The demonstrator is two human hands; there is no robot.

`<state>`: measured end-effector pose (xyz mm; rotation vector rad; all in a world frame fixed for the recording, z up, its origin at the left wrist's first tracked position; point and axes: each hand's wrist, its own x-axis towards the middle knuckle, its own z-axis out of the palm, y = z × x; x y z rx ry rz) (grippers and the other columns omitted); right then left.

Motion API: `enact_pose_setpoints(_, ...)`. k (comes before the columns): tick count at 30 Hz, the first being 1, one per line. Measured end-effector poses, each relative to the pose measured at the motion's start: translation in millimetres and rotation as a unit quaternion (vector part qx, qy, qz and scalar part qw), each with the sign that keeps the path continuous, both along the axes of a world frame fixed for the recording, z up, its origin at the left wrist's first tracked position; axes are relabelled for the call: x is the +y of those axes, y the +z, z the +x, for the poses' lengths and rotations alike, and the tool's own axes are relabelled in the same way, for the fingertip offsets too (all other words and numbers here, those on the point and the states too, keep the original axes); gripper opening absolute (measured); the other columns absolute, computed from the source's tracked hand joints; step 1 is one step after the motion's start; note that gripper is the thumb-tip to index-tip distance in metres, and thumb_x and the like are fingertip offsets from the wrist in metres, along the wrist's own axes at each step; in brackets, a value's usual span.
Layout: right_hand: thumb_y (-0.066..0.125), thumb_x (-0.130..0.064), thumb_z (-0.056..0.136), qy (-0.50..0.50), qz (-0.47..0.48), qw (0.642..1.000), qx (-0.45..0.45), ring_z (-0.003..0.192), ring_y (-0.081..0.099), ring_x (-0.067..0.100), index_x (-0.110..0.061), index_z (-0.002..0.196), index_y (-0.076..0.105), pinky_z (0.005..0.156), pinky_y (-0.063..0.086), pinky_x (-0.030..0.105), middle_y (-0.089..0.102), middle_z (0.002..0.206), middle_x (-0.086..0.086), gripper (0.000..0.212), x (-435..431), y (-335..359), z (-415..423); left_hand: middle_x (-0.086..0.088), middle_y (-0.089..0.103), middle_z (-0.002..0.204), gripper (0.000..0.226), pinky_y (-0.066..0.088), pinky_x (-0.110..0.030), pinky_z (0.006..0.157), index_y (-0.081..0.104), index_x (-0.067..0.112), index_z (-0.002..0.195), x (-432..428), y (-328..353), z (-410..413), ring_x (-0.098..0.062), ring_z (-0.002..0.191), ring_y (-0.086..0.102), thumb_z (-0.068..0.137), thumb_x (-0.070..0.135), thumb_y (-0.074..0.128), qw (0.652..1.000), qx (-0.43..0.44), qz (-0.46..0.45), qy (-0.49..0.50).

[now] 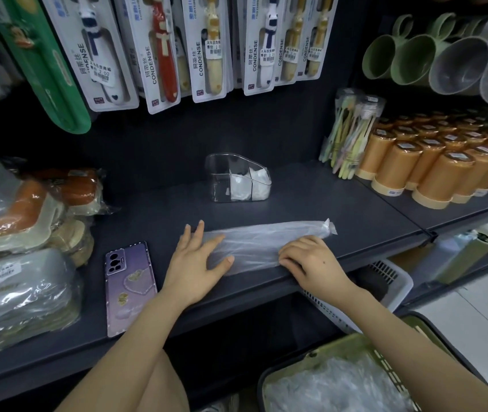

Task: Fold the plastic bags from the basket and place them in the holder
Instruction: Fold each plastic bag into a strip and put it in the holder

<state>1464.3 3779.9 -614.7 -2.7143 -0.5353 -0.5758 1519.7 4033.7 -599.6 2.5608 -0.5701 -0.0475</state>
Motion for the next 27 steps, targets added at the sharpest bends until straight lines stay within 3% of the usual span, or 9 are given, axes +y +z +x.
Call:
enact_pose_setpoints(2,0.047,-0.026,0.093,-0.001,0.015,1.0,0.007,0.073,0.058,0.014,-0.015,0.079,0.064,0.087,0.035,0.021,0.066,0.08,-0.009,0.024,0,4,-9,0.007,0.047,0.143,0.068,0.029,-0.026,0.107,0.067,0.032,0.118,7,5,-11,-0.019,0.136,0.039,0.076,0.074,0.034,0.998,-0.058,-0.017,-0.015)
enact_pose_setpoints(4,0.047,-0.026,0.092,-0.019,0.028,0.999,0.017,0.067,0.056,0.014,-0.016,0.078,0.063,0.088,0.036,0.022,0.065,0.074,-0.009,0.023,-5,10,-20,0.013,0.062,0.111,0.066,0.037,-0.022,0.089,0.073,0.027,0.102,13,7,-22,-0.014,0.108,0.056,0.07,0.072,0.037,0.996,-0.069,0.001,-0.057)
enact_pose_setpoints(6,0.048,-0.027,0.091,-0.051,0.047,0.996,0.054,0.066,0.054,0.015,-0.018,0.078,0.061,0.082,0.039,0.025,0.062,0.069,-0.008,0.021,-8,19,-27,0.017,0.06,0.104,0.06,0.039,-0.02,0.086,0.073,0.025,0.103,14,9,-23,-0.011,0.104,0.056,0.068,0.066,0.046,0.996,-0.037,0.023,-0.082)
enact_pose_setpoints(10,0.05,-0.019,0.097,-0.098,0.102,0.97,0.196,0.067,0.05,0.008,-0.031,0.078,0.05,0.068,0.041,0.03,0.057,0.07,-0.009,0.023,-5,37,-21,0.02,0.065,0.088,0.006,0.04,-0.017,0.076,0.073,0.025,0.088,12,13,-9,-0.01,0.095,0.063,0.085,0.029,0.069,0.998,0.008,-0.066,-0.012)
enact_pose_setpoints(13,0.047,-0.022,0.099,-0.127,0.148,0.947,0.256,0.071,0.054,0.008,-0.034,0.072,0.049,0.075,0.047,0.032,0.058,0.07,-0.01,0.029,-7,41,-4,0.01,0.072,0.092,0.012,0.042,-0.024,0.079,0.071,0.024,0.086,14,13,0,-0.011,0.094,0.064,0.091,0.031,0.063,0.988,0.067,-0.13,0.044)
enact_pose_setpoints(16,0.044,-0.038,0.099,-0.145,0.215,0.924,0.28,0.072,0.059,0.019,-0.016,0.072,0.054,0.083,0.049,0.044,0.061,0.072,0.003,0.036,-11,38,10,-0.001,0.072,0.091,0.022,0.044,-0.031,0.079,0.07,0.017,0.084,13,13,6,-0.021,0.092,0.064,0.095,0.03,0.057,0.982,0.066,-0.146,0.104)
enact_pose_setpoints(19,0.049,-0.056,0.092,-0.152,0.315,0.887,0.301,0.065,0.056,0.014,-0.013,0.07,0.054,0.073,0.049,0.035,0.058,0.067,0.0,0.048,-9,39,11,-0.007,0.071,0.09,0.023,0.043,-0.034,0.076,0.062,0.02,0.073,7,12,9,-0.028,0.092,0.063,0.095,0.027,0.056,0.978,0.061,-0.143,0.141)
enact_pose_setpoints(24,0.063,-0.036,0.087,-0.197,0.278,0.894,0.29,0.057,0.058,0.012,-0.011,0.07,0.065,0.073,0.054,0.04,0.065,0.057,-0.001,0.031,-7,33,16,-0.004,0.069,0.098,0.009,0.04,-0.031,0.072,0.066,0.017,0.091,3,10,12,-0.025,0.097,0.061,0.091,0.023,0.059,0.966,0.079,-0.158,0.19)
enact_pose_setpoints(27,0.058,-0.028,0.087,-0.224,0.232,0.903,0.284,0.057,0.058,0.018,-0.005,0.07,0.065,0.073,0.054,0.04,0.066,0.057,0.004,0.029,-2,33,20,-0.005,0.069,0.097,0.029,0.039,-0.031,0.072,0.057,0.012,0.118,3,12,8,-0.027,0.096,0.061,0.091,0.022,0.059,0.958,0.059,-0.161,0.229)
